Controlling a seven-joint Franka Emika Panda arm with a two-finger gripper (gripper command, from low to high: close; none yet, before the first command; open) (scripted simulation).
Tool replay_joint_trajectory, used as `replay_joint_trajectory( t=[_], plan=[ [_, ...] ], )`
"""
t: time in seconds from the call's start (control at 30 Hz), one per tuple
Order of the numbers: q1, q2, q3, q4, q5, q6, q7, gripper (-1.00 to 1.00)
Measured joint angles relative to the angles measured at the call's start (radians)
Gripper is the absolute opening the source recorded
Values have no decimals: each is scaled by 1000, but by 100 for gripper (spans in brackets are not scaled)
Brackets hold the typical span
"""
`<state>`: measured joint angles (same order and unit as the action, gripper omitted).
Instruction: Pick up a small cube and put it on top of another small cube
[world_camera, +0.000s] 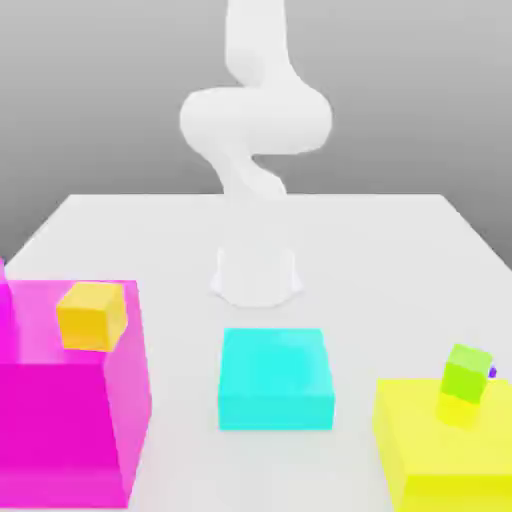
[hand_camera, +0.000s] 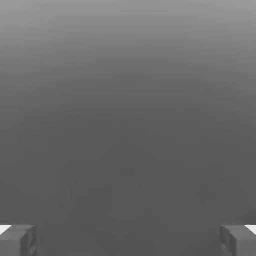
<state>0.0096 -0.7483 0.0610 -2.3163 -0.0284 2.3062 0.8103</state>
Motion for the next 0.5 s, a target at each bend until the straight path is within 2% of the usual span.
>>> replay_joint_trajectory(
  t=[0.27,0.5],
  plan=[
    [-2,273,243,-79,-96,111,179,0],
    [25,526,433,-149,-230,210,384,0]
  ],
)
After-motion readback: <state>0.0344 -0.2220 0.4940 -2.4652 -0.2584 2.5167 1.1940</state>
